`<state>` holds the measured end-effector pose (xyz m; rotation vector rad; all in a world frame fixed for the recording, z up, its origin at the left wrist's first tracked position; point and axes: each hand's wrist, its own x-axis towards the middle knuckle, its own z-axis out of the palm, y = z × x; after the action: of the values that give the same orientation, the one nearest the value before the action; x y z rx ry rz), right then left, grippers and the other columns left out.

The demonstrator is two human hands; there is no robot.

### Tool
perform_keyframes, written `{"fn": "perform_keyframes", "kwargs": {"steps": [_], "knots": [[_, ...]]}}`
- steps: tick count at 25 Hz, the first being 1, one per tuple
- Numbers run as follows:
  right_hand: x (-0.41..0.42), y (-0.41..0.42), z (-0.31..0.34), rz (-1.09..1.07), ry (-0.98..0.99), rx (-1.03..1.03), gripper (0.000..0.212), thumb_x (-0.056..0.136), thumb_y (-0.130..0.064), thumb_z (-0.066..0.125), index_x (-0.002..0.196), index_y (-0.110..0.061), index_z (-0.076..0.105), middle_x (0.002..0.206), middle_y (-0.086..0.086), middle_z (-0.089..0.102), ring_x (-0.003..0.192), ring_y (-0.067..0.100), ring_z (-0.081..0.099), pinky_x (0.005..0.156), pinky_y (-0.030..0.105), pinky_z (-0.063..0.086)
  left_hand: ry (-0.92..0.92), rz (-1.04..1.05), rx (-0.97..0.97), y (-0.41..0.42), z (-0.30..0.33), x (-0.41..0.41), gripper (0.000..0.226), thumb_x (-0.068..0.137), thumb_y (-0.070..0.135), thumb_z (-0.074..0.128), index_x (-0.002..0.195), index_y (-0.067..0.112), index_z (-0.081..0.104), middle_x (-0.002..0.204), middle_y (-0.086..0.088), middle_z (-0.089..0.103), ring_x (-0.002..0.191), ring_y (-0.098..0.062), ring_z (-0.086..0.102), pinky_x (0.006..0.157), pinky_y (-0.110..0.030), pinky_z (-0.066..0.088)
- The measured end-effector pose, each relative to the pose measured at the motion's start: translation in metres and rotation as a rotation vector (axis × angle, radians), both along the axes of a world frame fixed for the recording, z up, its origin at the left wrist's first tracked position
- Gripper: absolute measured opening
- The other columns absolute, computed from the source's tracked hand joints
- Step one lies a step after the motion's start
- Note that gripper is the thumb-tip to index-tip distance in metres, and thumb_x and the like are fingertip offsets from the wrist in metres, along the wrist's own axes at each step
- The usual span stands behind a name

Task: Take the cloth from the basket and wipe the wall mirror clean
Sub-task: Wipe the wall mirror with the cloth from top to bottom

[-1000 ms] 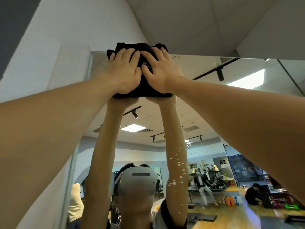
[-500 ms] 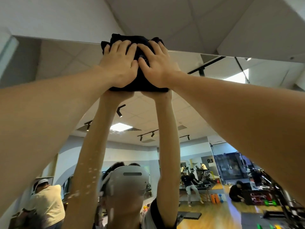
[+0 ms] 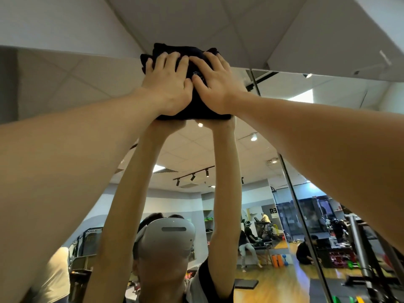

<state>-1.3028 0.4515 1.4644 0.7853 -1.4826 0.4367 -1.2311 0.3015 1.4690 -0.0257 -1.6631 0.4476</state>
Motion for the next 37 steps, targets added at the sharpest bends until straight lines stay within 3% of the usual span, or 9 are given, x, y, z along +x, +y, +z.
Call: {"fn": "perform_keyframes", "kwargs": {"steps": [14, 21, 27, 37], "knots": [[-0.048, 0.083, -0.005, -0.002, -0.006, -0.055, 0.063, 0.102, -0.055, 0.027, 0.162, -0.036, 0.027, 0.171, 0.006, 0.02, 0.16, 0.033, 0.008, 0.129, 0.052, 0.016, 0.004, -0.012, -0.055, 0.084, -0.001, -0.047, 0.061, 0.108, 0.035, 0.028, 0.164, 0.013, 0.018, 0.17, -0.012, 0.016, 0.158, -0.033, 0.012, 0.129, -0.055, 0.007], [-0.049, 0.087, -0.067, -0.002, -0.005, -0.049, 0.064, 0.104, -0.052, 0.031, 0.164, -0.03, 0.025, 0.173, 0.01, 0.014, 0.161, 0.034, 0.003, 0.131, 0.05, 0.008, -0.003, -0.023, -0.041, 0.086, -0.063, -0.047, 0.063, 0.106, 0.035, 0.03, 0.163, 0.013, 0.02, 0.169, -0.012, 0.019, 0.158, -0.033, 0.013, 0.129, -0.056, 0.008], [-0.05, 0.093, -0.124, -0.01, 0.004, -0.006, 0.068, 0.102, -0.054, 0.032, 0.164, -0.031, 0.023, 0.174, 0.009, 0.013, 0.161, 0.034, 0.001, 0.131, 0.052, 0.012, -0.054, -0.024, -0.023, 0.089, -0.126, -0.041, 0.069, 0.101, 0.038, 0.027, 0.164, 0.011, 0.017, 0.17, -0.013, 0.016, 0.158, -0.034, 0.009, 0.129, -0.057, 0.007], [-0.039, 0.076, -0.143, -0.022, -0.005, -0.035, 0.071, 0.099, -0.058, 0.03, 0.165, -0.033, 0.021, 0.174, 0.009, 0.011, 0.161, 0.036, -0.002, 0.13, 0.054, 0.009, -0.081, -0.009, -0.091, 0.069, -0.14, -0.029, 0.065, 0.106, 0.034, 0.034, 0.164, 0.008, 0.015, 0.17, -0.015, 0.014, 0.159, -0.033, 0.007, 0.13, -0.055, 0.006]]}}
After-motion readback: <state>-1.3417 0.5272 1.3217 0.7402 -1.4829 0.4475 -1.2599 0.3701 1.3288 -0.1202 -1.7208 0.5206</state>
